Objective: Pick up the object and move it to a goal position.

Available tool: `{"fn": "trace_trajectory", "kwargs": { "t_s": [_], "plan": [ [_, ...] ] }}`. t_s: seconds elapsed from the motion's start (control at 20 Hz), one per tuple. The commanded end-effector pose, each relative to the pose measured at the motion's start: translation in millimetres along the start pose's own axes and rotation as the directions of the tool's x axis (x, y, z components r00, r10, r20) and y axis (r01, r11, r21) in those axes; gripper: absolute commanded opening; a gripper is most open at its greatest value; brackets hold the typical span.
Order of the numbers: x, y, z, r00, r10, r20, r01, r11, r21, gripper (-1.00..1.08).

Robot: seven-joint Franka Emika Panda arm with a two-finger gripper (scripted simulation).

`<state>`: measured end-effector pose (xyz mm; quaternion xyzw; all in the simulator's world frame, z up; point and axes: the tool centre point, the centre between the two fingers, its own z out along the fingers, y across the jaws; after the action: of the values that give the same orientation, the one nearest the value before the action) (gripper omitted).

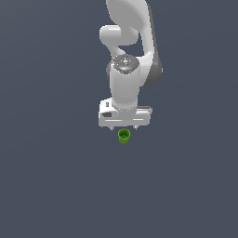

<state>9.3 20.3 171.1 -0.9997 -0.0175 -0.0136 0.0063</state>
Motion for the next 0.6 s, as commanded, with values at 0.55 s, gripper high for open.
{"fn": "trace_trajectory", "kwargs": {
  "t_s": [0.55],
  "plan": [
    [1,-12,-3,0.999,-0.037,0.003,0.037,0.999,0.023,1.00]
  ]
}}
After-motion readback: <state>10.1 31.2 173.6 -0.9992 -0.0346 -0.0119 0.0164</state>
